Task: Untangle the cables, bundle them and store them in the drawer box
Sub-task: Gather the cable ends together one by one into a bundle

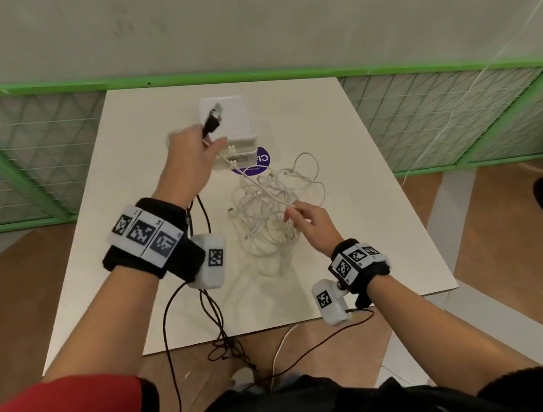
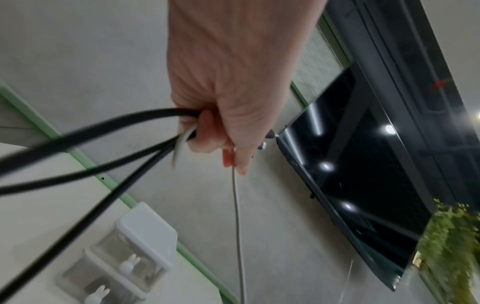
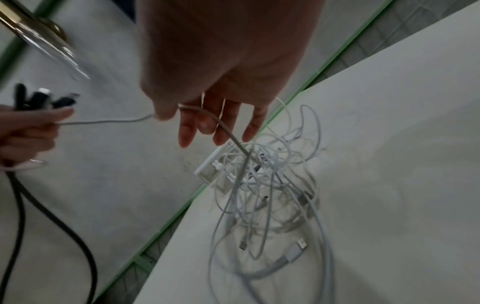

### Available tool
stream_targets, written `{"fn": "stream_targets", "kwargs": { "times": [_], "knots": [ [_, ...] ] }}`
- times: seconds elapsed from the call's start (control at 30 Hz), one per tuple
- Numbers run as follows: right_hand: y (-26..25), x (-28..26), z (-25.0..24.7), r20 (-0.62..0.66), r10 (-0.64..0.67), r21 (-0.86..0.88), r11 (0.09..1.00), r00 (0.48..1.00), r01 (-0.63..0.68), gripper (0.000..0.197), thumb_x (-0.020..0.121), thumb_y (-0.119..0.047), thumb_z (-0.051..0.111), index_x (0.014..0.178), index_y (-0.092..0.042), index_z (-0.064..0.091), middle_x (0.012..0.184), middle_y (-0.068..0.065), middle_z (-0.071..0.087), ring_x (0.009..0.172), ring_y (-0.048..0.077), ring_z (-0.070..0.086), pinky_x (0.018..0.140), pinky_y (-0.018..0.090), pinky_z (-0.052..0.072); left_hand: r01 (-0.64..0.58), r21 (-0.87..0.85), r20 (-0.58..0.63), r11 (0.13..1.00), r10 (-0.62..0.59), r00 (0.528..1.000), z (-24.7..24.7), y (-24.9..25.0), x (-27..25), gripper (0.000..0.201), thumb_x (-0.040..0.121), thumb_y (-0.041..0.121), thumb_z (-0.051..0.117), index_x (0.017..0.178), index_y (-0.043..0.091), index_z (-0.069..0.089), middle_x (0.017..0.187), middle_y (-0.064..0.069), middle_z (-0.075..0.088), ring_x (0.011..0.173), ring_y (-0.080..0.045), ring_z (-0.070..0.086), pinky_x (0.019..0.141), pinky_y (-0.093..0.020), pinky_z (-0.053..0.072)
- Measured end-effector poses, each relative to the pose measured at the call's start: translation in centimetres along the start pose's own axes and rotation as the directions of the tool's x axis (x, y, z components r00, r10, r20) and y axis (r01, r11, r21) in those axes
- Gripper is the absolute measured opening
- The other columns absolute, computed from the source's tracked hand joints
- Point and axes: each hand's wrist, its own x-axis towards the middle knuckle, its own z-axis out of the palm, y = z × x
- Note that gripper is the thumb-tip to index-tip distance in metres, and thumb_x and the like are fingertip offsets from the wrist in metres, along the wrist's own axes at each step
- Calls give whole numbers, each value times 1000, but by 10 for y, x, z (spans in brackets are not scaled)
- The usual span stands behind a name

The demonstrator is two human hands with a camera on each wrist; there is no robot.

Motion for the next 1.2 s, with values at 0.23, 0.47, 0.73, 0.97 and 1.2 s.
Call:
{"fn": "stream_targets", "kwargs": {
  "times": [0.23, 0.47, 0.73, 0.97, 1.2],
  "knots": [
    [-10, 11, 2, 66, 44, -46, 998, 997, -41, 30, 97, -18, 36, 106, -3, 61, 93, -3, 63, 86, -5, 52, 77, 21, 35, -8, -75, 69, 997, 13, 998, 22, 13, -19, 28, 95, 18, 51, 120, 4, 51, 91, -11, 54, 80, -26, 51, 68, -29, 39],
    [-38, 24, 17, 136, -84, -147, 984, 987, 104, 40, 82, -15, 29, 99, 2, 60, 92, 6, 55, 86, 17, 49, 72, 23, 32, -27, 26, 431, 999, 13, 902, 56, 28, -45, 35, 91, 38, 55, 72, 8, 50, 64, 2, 43, 58, -17, 42, 55, -27, 29],
    [-37, 25, 1, 38, 4, 87, 996, 999, -7, 13, 98, -11, 40, 104, -9, 51, 67, -6, 49, 58, 3, 43, 60, 21, 33, 18, -117, 340, 993, 23, 940, 41, 19, -36, 31, 97, 21, 48, 67, 13, 44, 58, 2, 41, 50, -10, 35, 44, -13, 32],
    [-20, 21, 3, 46, -51, 1, 999, 998, 51, 30, 98, -18, 43, 72, -16, 58, 64, -6, 52, 62, 7, 47, 67, 21, 37, -9, -197, -40, 980, 1, 999, 16, 18, -26, 23, 98, 18, 45, 77, 7, 49, 55, 6, 37, 47, -6, 32, 44, -13, 32],
    [20, 16, 1, -19, 49, -77, 996, 999, -50, 31, 99, -15, 41, 76, -9, 61, 67, -3, 56, 62, -2, 52, 65, 17, 39, -4, -164, -113, 986, -14, 993, 5, 28, -16, 25, 99, 19, 42, 90, 1, 55, 70, -7, 53, 53, -11, 41, 47, -21, 29]
  ]
}}
